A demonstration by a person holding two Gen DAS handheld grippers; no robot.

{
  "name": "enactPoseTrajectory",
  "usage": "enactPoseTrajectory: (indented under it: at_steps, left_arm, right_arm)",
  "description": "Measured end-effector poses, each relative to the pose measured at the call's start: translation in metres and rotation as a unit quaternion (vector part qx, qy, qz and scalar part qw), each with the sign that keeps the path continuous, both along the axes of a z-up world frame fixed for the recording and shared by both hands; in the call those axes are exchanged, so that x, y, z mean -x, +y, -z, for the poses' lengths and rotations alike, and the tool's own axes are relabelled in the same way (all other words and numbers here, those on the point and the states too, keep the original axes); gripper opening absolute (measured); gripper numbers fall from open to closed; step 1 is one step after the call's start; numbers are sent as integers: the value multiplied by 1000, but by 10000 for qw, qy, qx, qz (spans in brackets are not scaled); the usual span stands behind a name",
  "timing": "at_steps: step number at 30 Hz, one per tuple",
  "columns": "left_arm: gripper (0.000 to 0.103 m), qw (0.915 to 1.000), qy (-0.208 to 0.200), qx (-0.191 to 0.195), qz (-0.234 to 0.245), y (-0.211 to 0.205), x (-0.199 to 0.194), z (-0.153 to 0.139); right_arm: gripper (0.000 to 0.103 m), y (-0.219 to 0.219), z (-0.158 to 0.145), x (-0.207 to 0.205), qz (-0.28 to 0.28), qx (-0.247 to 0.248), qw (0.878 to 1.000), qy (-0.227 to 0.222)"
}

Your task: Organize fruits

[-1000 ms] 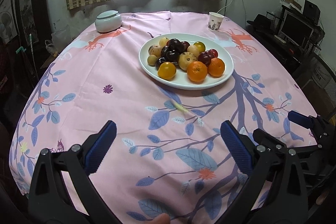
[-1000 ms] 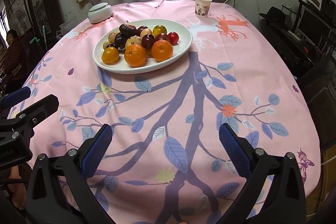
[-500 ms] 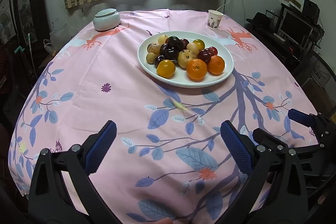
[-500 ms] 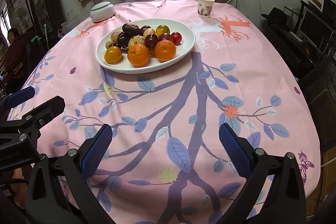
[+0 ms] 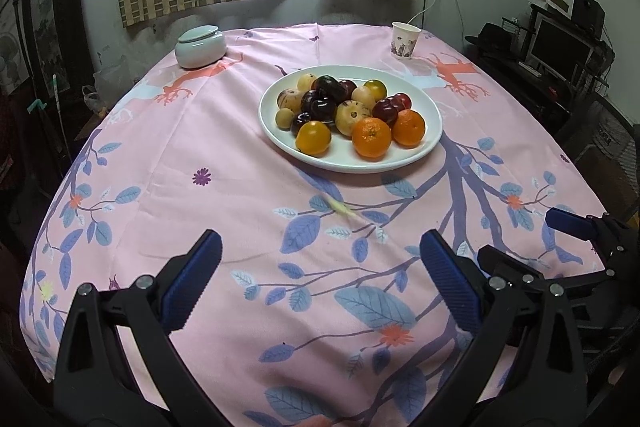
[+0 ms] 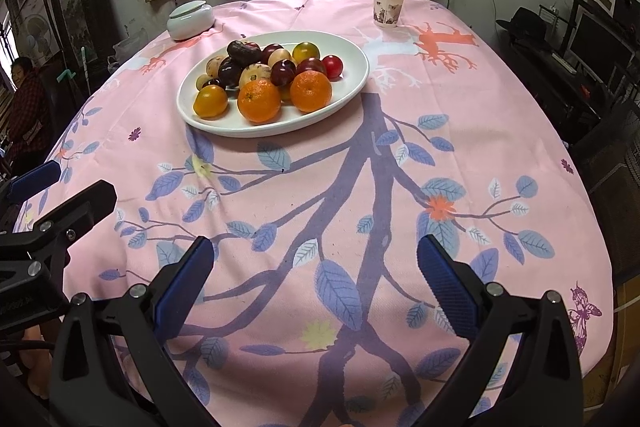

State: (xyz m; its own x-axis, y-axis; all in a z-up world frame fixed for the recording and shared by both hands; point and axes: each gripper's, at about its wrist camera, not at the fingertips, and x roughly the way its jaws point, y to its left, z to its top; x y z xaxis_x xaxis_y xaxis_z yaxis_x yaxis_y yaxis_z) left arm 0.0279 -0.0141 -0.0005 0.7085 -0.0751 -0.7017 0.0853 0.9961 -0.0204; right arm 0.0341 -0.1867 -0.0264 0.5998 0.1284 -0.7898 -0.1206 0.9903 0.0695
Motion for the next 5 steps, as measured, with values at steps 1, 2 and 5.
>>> enactPoseTrajectory:
  at_steps: [1,2,5]
  left_arm:
    - [101,10000,7,9,-2,0,-1,1]
    - [101,10000,14,12,-1,1,-1,1]
    - [101,10000,45,37,0,1,-2,2]
  right_arm:
    - [102,0,0,0,2,-8,10000,3]
    - [102,0,0,0,1,-9,10000,7]
    - [102,0,0,0,7,-9,10000,5]
